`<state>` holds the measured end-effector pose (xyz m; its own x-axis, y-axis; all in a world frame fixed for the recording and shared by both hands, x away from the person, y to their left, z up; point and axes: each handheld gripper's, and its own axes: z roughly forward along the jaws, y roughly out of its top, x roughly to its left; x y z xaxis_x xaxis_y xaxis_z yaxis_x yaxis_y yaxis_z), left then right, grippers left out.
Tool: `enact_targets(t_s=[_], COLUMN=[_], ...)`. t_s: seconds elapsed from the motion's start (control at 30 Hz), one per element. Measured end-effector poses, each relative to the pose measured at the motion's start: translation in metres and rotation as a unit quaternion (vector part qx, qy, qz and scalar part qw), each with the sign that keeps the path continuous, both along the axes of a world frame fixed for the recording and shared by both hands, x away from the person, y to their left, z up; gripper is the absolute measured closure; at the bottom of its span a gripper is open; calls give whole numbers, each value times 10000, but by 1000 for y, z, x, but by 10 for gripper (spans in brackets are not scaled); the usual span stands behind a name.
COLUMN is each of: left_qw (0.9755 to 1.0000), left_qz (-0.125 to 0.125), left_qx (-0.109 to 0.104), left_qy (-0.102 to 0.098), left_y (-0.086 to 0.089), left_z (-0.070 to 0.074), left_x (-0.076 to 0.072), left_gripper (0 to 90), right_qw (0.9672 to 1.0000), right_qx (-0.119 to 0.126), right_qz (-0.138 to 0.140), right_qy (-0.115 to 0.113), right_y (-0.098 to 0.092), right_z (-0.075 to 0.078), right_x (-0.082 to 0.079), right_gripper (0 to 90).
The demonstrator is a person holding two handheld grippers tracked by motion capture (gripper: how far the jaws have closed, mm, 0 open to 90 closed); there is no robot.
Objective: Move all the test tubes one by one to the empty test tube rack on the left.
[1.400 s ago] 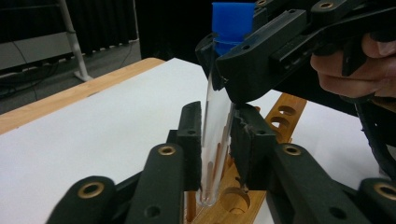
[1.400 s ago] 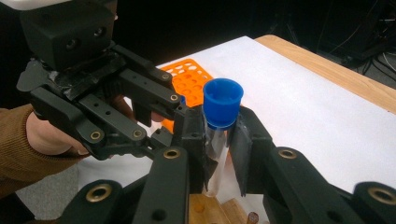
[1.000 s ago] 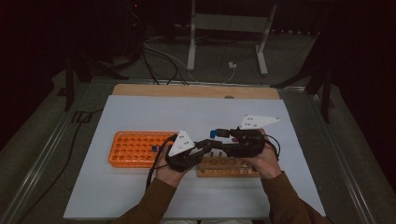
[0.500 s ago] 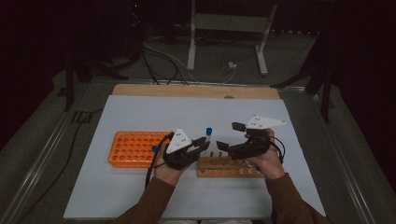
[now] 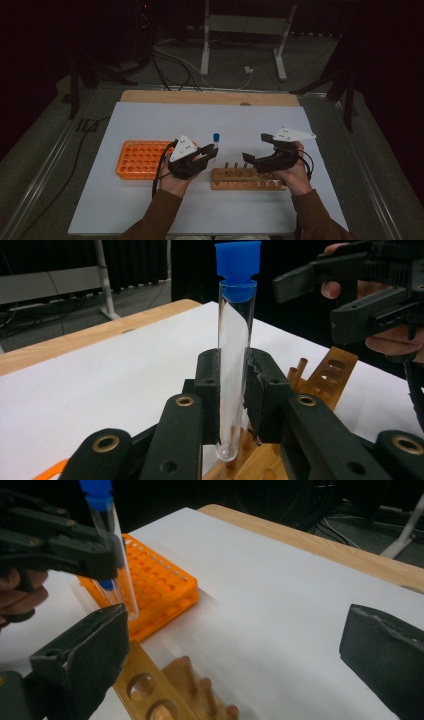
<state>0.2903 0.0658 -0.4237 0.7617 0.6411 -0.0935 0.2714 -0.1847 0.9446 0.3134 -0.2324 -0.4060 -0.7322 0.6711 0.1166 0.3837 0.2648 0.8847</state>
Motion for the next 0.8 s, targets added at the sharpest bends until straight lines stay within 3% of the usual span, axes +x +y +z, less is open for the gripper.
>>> enact_targets(t_s=[0.43,0.8], left_qw=[9996,9980], left_qz=[242,547], left_qx=[-146,-321], left_qy=[-21,-68], left_y=[17,42], left_z=[4,9], left_x=[3,4], left_gripper=[783,783], right_qw=[9998,9995], right_qx=[-22,12], right_qz=[-176,-308], right_qy=[10,56], right_y=[-20,-34], right_z=[-7,-12], right_x=[-6,-10], right_gripper=[0,0])
